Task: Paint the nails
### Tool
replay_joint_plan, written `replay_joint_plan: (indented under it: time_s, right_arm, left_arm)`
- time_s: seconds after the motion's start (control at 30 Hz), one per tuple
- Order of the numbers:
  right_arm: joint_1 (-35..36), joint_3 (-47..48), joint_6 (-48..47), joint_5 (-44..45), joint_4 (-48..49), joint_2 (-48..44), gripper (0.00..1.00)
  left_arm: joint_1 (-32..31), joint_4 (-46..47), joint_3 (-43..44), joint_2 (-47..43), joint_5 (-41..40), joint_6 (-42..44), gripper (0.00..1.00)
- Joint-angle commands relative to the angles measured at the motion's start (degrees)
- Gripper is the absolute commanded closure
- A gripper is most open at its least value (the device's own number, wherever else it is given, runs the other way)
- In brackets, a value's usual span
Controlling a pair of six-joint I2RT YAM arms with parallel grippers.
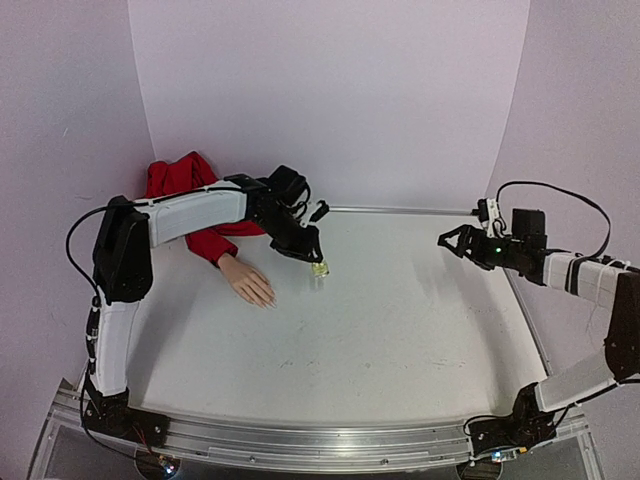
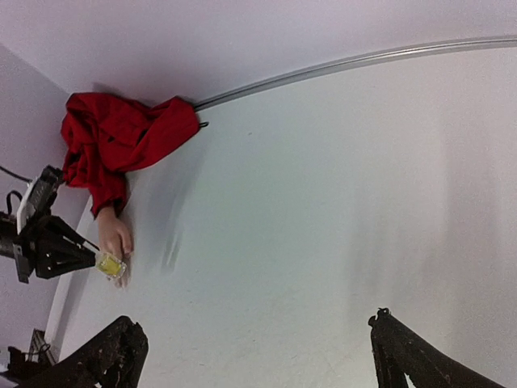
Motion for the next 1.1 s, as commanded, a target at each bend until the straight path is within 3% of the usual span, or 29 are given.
replay_joint_plan:
  time_s: [0.0, 0.3, 0.43, 0.53, 0.63, 0.83, 1.07]
  right_arm:
    - [8.6, 1.8, -0.2, -8.6, 5.1, -0.5, 0.02]
    - [24.6, 3.9, -0.9, -15.6, 18.3, 6.6, 0.05]
    - [28.6, 5.3, -0.1, -19.0, 25.0, 12.2, 0.10]
    - [31.6, 8.4, -0.3, -21.8, 27.8, 17.0, 0.21]
    - [33.5, 11.5, -0.7, -23.1, 28.9, 21.0, 0.36]
    - [34.3, 15.3, 0.8, -26.4, 33.6, 25.1, 0.42]
    - [35.1, 18.8, 1.1, -28.7, 35.0, 28.1, 0.56]
  left_arm:
    - [-0.2, -0.1, -1.9, -8.0, 11.0, -3.0, 1.00]
    - [-0.5, 0.7, -6.8, -13.1, 19.7, -8.7, 1.00]
    - [-0.6, 2.1, -9.5, -16.3, 18.4, -7.8, 1.00]
    - [-0.7, 3.1, -9.4, -17.1, 19.1, -7.3, 1.00]
    - [-0.9, 3.8, -9.2, -18.0, 19.0, -5.9, 1.00]
    - [-1.0, 4.0, -8.8, -19.6, 19.5, -2.6, 1.00]
    - [-1.0, 4.0, -7.3, -20.4, 21.2, -0.9, 1.00]
